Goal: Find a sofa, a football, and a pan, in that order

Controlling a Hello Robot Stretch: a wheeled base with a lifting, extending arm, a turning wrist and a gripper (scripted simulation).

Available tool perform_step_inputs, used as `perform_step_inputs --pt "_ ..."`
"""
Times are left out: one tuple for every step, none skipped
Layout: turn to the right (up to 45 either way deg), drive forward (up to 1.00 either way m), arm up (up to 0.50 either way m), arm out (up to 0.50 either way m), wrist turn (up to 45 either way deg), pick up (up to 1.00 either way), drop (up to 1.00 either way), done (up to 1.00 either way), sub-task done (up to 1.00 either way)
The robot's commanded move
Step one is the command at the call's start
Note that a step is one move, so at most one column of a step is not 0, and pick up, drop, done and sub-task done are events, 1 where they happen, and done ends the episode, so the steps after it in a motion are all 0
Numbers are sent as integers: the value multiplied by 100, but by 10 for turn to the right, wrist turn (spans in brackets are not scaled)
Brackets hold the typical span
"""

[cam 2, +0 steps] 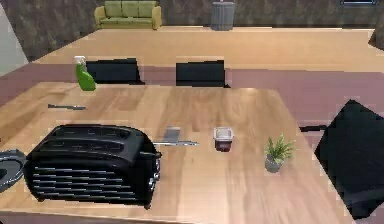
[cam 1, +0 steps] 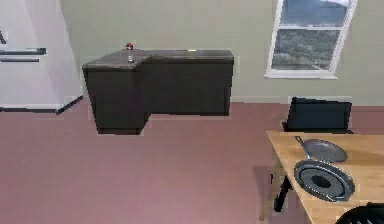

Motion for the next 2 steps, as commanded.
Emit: perform_step_inputs --pt "360 0 0 0 0 0 0 0 0" --pt "0 0 0 0 0 0 0 100 0"
